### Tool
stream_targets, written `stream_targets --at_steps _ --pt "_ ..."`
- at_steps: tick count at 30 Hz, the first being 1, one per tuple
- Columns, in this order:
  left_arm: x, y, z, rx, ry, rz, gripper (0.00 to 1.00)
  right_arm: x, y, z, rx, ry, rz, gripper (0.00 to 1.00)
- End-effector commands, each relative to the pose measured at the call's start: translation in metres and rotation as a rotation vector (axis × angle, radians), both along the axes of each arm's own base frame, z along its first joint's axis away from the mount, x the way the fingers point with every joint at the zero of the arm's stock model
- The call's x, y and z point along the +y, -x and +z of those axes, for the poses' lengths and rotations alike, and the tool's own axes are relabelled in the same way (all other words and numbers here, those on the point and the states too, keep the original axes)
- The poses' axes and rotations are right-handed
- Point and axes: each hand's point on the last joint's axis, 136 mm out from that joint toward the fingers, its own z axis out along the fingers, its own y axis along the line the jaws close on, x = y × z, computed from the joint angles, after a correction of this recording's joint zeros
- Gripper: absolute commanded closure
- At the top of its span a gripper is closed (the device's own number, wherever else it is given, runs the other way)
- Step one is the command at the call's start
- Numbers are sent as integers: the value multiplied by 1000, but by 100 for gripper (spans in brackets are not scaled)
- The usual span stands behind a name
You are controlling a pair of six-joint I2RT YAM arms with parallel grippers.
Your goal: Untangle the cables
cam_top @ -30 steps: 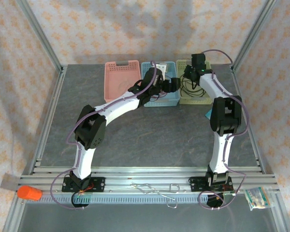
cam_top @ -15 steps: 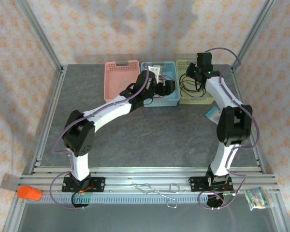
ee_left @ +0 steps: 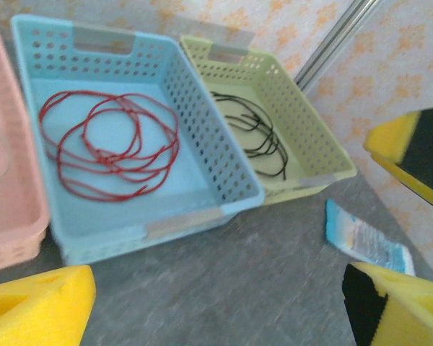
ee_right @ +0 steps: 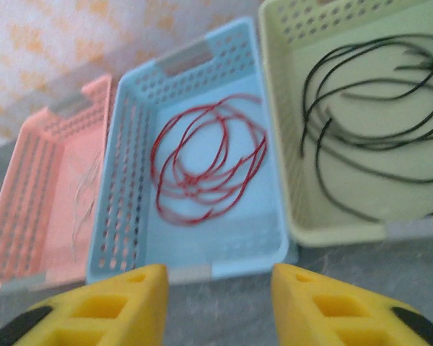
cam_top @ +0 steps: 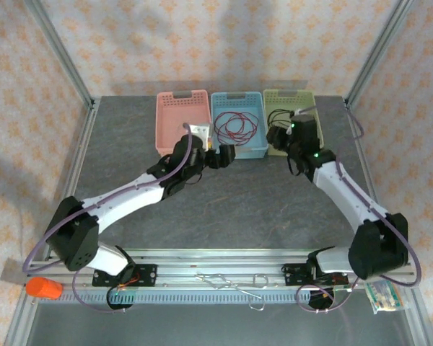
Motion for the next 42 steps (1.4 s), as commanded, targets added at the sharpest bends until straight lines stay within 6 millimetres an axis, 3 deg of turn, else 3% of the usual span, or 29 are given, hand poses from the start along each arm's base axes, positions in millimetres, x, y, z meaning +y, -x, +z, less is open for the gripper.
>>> stream_targets --at_steps 1,4,13,17,19,23,25,29,33,37,42 --pt "18 10 3 -46 20 57 8 9 18 11 -83 -12 17 48" --pt "36 24 -14 -38 4 88 6 9 36 7 -114 -10 31 34" --pt "92 58 -40 -110 4 216 7 -19 75 -15 -219 -16 -32 0" --pt "119 56 -42 -140 -49 294 10 -40 78 -13 -285 -13 -143 0" --pt "131 52 -38 -158 -67 321 2 -56 76 -12 -300 27 -227 0" --pt "148 44 -20 -266 -129 306 0 -83 74 -8 -363 128 -348 1" --pt "165 40 -11 -305 -164 365 0 -95 74 -5 -411 161 -400 5" --pt "205 27 -7 -286 -226 509 1 -111 71 -2 -507 199 -428 0" --pt "224 29 -8 -361 -290 557 1 -123 63 -14 -516 264 -424 0" --pt "242 37 -14 -420 -340 604 1 -129 45 -41 -414 344 -405 0" --pt "270 42 -39 -375 -421 690 1 -126 31 -64 -407 399 -373 0"
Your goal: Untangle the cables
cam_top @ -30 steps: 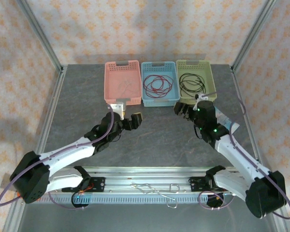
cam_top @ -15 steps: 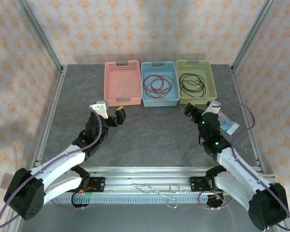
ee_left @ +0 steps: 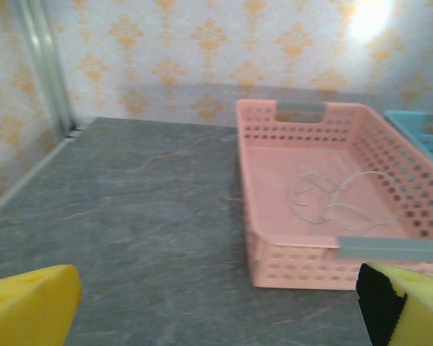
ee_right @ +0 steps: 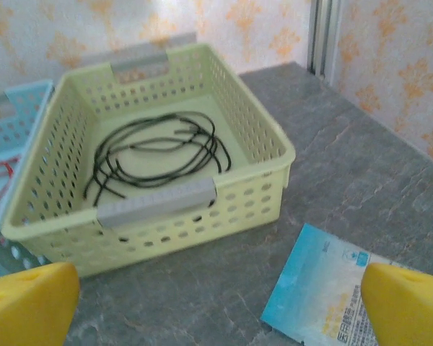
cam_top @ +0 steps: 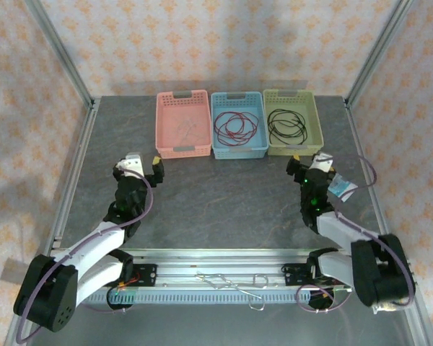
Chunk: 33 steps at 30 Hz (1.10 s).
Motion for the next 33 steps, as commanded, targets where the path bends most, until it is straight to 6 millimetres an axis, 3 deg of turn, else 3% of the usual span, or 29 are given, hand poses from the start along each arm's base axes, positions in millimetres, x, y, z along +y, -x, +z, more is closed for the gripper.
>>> stream_targets --at_steps 1,10,15,18,29,33 --pt "19 3 5 -59 -49 75 1 2 -14 18 -96 48 20 0" --pt "30 3 -25 -56 -68 99 0 5 -29 1 -98 110 62 0" --pt "31 -6 -18 -106 -74 68 0 -7 -19 -2 -155 35 86 0" --pt "32 -14 -19 -107 -66 41 1 -4 -13 -5 -181 26 124 0" --pt "37 -17 -30 -163 -41 18 0 2 -14 -8 -172 35 167 0" --pt "45 -33 -36 -112 -21 53 0 2 -20 -11 -149 31 166 0"
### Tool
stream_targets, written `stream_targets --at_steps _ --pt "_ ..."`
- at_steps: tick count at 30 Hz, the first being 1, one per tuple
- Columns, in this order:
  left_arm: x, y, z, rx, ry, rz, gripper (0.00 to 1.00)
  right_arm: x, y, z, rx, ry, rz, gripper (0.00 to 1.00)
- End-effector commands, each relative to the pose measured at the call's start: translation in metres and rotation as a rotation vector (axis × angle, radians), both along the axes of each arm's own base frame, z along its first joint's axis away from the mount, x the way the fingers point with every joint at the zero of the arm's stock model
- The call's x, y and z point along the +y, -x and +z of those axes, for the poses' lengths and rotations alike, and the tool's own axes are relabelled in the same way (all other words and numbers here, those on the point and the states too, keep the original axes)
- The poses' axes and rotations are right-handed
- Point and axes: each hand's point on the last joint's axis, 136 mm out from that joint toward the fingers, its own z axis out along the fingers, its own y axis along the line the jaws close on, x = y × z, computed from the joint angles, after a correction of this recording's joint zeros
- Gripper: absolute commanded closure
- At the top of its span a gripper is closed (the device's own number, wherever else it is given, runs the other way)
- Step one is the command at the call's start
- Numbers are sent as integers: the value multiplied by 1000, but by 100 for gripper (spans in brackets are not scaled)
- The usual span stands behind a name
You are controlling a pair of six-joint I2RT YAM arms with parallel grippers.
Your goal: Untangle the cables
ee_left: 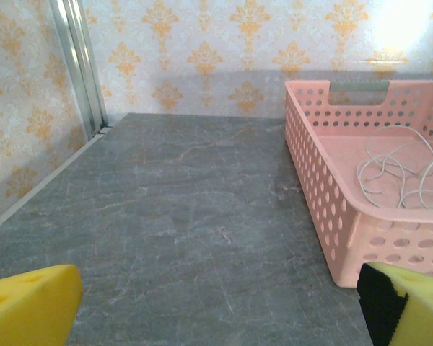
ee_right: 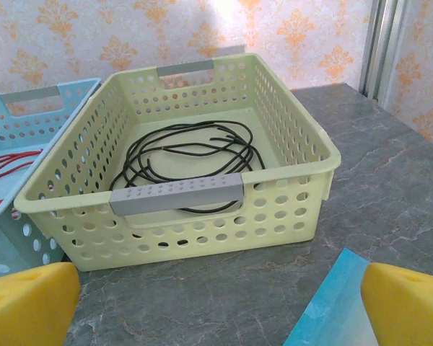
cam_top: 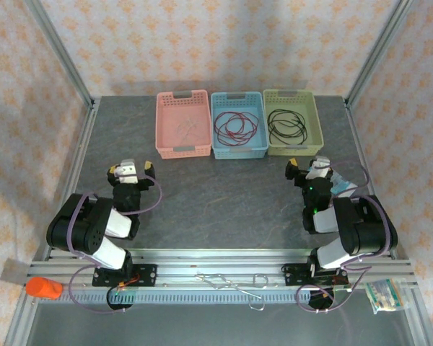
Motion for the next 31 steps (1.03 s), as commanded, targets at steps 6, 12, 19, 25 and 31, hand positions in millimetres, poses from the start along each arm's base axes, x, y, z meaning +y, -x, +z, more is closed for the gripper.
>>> stream_targets --at_steps 6,12,19,25,31 --pt "16 -20 10 -19 81 34 0 -11 -14 6 -4 -45 -29 0" --pt "16 -19 11 -25 80 36 0 -11 -14 6 -6 -42 -30 0" --pt "11 -21 10 -17 70 6 0 -11 -14 6 -6 -43 -30 0" --pt "11 -22 10 -16 73 3 0 -11 -14 6 -6 -43 -29 0" --pt "11 -21 10 -15 72 3 0 -11 -14 7 -7 -42 -29 0"
